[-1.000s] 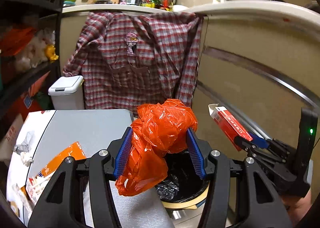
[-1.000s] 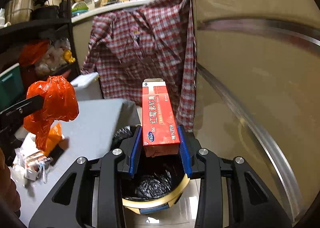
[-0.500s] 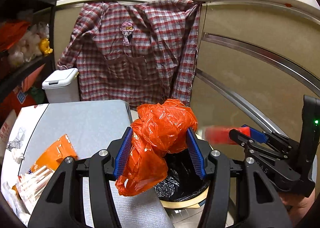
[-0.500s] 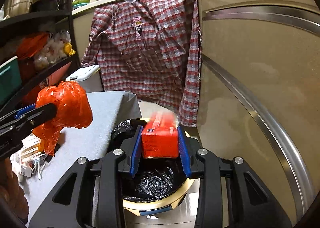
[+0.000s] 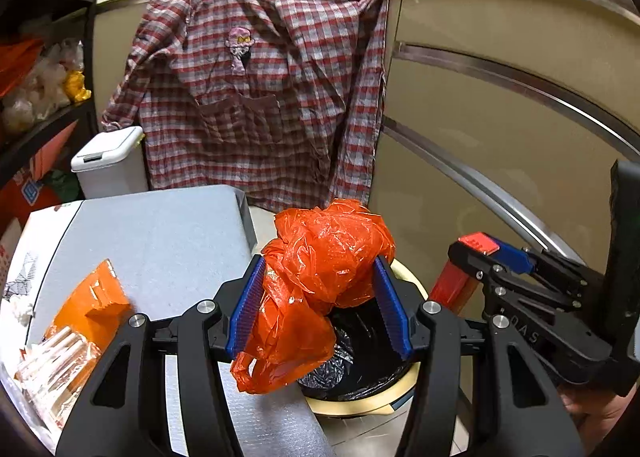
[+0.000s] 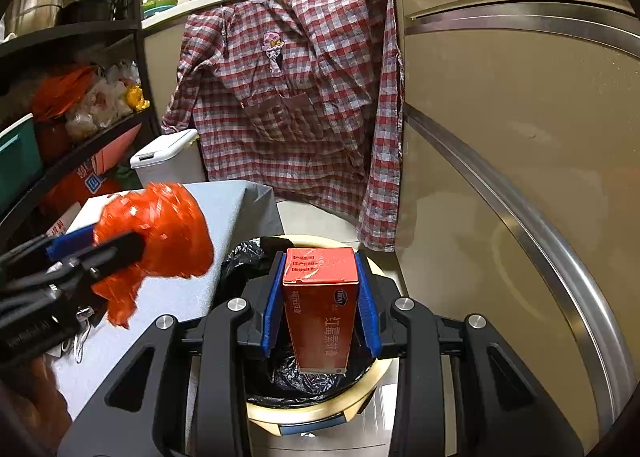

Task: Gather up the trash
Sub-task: 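Carry the red bag and red box over the bin and release both, then move both open grippers back toward the trash on the table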

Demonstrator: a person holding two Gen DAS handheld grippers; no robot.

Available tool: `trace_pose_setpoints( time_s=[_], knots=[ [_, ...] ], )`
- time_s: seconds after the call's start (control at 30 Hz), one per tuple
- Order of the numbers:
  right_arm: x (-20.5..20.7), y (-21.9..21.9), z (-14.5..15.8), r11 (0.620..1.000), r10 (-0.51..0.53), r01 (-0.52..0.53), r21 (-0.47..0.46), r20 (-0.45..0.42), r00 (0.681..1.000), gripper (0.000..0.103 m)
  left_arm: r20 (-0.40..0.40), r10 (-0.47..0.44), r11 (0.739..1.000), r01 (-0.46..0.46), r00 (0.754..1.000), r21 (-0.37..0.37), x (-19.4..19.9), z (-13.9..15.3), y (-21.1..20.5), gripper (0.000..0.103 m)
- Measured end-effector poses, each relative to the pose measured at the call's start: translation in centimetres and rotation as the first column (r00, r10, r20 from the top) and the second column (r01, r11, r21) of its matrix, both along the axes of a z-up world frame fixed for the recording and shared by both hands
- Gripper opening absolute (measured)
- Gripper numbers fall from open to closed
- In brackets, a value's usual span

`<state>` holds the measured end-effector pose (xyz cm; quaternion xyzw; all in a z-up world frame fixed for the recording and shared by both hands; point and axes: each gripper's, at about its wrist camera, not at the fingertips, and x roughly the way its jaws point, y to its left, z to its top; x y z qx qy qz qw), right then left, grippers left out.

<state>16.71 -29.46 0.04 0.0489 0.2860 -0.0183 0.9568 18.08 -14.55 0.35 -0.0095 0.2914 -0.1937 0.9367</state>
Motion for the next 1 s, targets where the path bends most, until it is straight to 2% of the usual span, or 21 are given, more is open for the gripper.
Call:
trace_pose_setpoints(
  time_s=[0.17,0.23,0.3,1.0],
  knots=[
    [0.1,0.1,-0.1,1.0,-0.001,0.001,-0.001,-0.001,1.0,0.034,-0.018,-0.003,1.0,0.003,1.0,0.002,0.4,-0.4,-0.1,0.055],
    [0.1,0.2,-0.1,1.0,-0.002,0.002,-0.004,0.001,1.0,0.035,-0.025,-0.007,1.0,0.007,1.0,0.001,0.5,-0.6,-0.2,0.059],
    [0.1,0.2,0.0,1.0,-0.012,0.012,-0.005,0.004,1.0,0.05,-0.019,-0.008,1.0,0.008,1.0,0.003,0.4,-0.5,-0.2,0.067],
    [-0.6,0.7,0.9,0.999,-0.03,0.031,-0.015,0.039,0.999,0.05,0.007,0.005,1.0,-0.005,1.0,-0.02,-0.5,0.8,1.4,0.067]
  ],
)
